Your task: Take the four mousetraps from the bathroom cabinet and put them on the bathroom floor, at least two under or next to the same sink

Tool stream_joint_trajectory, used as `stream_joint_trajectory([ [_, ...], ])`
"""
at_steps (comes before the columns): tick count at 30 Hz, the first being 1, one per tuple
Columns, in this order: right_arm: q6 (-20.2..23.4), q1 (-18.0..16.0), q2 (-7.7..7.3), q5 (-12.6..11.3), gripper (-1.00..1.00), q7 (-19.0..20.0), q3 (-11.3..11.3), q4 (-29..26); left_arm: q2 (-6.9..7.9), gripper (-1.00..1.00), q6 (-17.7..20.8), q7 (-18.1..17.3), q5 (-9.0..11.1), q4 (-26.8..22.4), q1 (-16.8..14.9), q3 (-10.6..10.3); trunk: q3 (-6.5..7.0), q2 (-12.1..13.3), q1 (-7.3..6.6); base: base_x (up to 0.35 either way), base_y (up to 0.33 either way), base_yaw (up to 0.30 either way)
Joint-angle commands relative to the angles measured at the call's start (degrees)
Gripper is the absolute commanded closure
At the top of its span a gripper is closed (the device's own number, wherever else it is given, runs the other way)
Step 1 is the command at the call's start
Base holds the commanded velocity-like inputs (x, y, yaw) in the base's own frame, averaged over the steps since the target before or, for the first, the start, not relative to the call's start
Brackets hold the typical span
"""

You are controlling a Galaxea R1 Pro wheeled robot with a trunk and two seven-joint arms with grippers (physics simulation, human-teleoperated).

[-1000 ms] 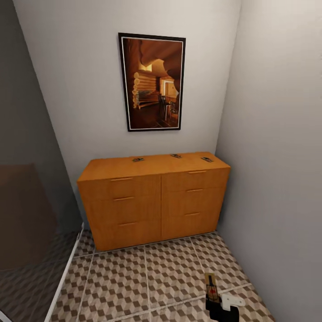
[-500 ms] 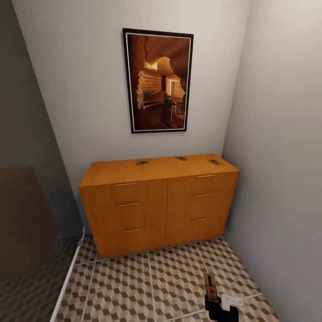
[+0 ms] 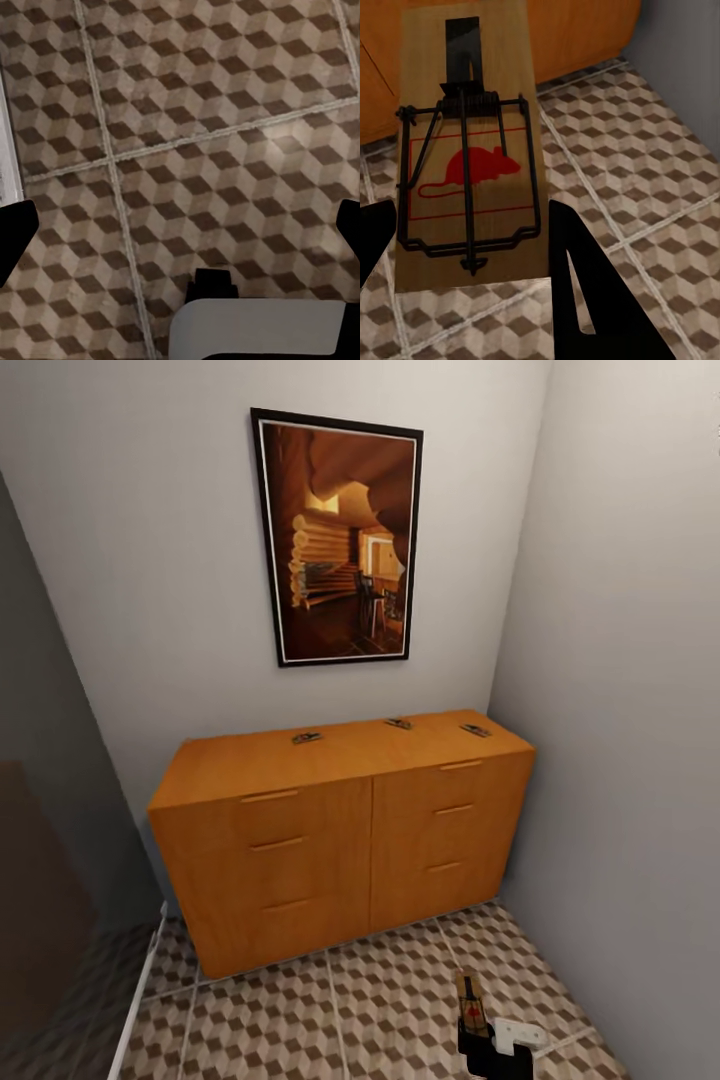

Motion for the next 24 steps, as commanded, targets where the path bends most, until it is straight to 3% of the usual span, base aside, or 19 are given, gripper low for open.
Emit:
stream_joint_trajectory([
  [1, -0.17, -0.04, 0.03, 0.24, 1.00, -0.31, -0.28, 0.05, -0.02, -1.00, -0.19, 0.09, -0.02, 0.04, -0.02, 0.03, -0.01, -0.03, 0.02, 0.246, 0.187, -0.197],
  [14, -0.17, -0.04, 0.03, 0.24, 1.00, -0.31, -0.28, 0.09, -0.03, -1.00, -0.19, 0.09, -0.02, 0.04, -0.02, 0.02, 0.59, -0.03, 0.02, 0.198, 0.122, -0.203],
  [24, -0.17, -0.03, -0.11, 0.24, 1.00, -0.31, -0.33, 0.08, -0.04, -1.00, -0.19, 0.03, -0.02, 0.12, -0.02, 0.02, 0.82, -0.03, 0.02, 0.035, 0.017, -0.108],
])
